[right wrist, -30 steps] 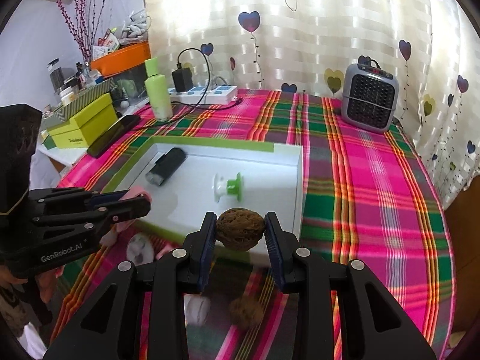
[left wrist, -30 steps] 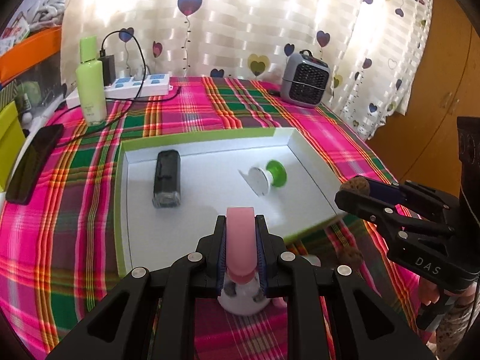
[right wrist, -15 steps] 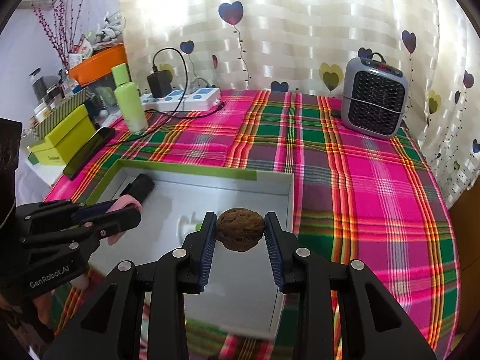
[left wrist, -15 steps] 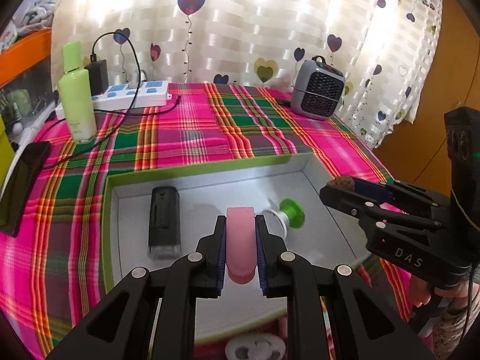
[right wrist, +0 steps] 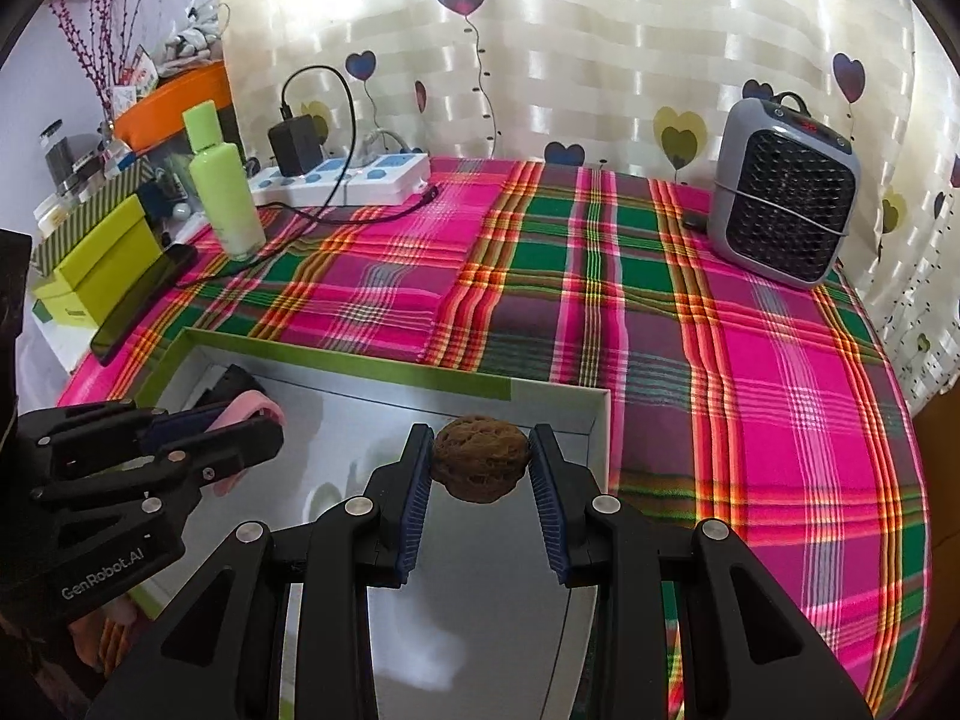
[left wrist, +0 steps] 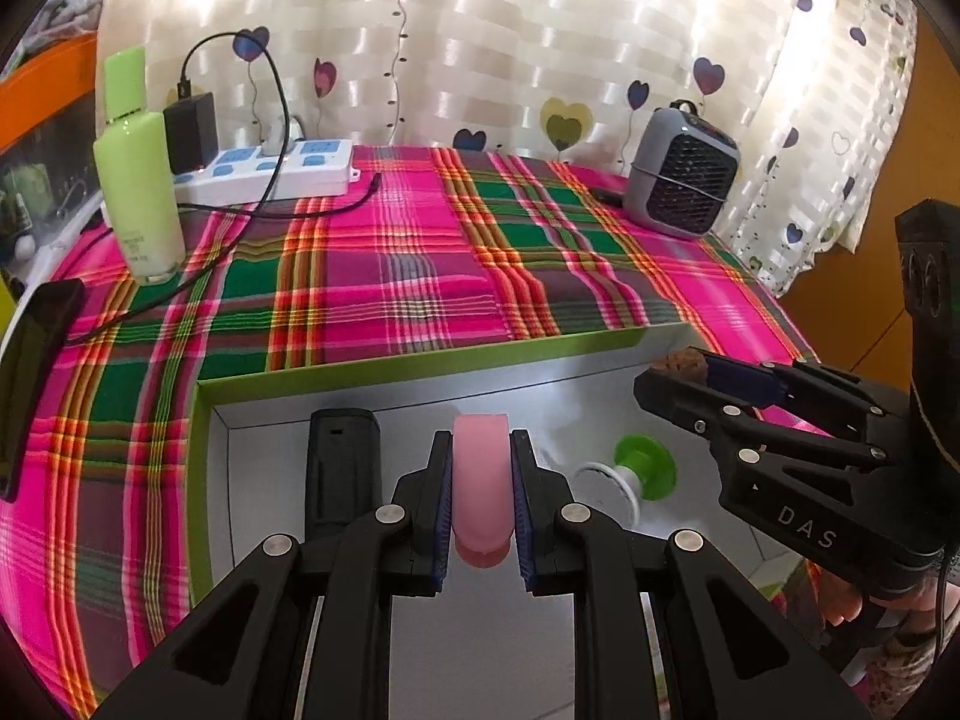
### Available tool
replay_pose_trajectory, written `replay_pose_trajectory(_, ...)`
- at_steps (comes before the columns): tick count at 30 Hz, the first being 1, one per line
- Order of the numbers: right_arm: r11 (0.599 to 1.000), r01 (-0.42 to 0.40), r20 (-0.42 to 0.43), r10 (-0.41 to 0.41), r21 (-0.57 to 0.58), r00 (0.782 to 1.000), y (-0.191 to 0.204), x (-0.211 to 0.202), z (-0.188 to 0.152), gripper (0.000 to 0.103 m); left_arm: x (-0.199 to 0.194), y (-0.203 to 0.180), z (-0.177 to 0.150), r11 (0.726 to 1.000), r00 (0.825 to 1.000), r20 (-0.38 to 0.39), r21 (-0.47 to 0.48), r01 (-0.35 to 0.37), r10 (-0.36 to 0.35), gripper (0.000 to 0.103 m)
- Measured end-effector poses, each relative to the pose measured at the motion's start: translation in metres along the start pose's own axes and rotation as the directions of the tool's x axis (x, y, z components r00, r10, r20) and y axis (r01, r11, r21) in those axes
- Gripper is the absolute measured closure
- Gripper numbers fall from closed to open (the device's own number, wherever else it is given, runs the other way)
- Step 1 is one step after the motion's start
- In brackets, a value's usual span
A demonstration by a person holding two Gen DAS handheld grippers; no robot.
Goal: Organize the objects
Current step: 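Lift and carry the walnut and pink clip over the white box tray, then open the right tool to drop the walnut while the left tool releases the pink clip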
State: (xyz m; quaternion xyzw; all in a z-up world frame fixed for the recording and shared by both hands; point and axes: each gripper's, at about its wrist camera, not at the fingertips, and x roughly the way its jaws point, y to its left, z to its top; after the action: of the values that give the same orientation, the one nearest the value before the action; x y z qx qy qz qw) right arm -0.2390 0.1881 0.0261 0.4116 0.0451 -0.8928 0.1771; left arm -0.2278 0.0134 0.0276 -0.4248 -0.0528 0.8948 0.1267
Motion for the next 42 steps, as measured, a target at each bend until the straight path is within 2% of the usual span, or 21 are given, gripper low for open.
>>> replay_pose_trajectory(33, 0.999, 0.033, -0.063, -0.035, -0.032, 0.997, 0.005, 0.022, 0.004, 0.069, 0.023, 0.0, 0.007, 0.999, 0.998, -0.061, -0.004, -0.033, 0.033, 0.086)
replay_pose_trajectory(37, 0.999, 0.037, -0.049, -0.038, -0.022, 0.998, 0.005, 0.02, 0.004, 0.065, 0.021, 0.0, 0.006, 0.999, 0.998, -0.06, -0.008, -0.037, 0.037, 0.074)
replay_pose_trajectory(42, 0.999, 0.049, -0.036, -0.049, -0.009, 0.998, 0.003, 0.016, 0.004, 0.06, 0.018, 0.003, 0.005, 0.999, 0.998, -0.058, -0.017, -0.036, 0.035, 0.072)
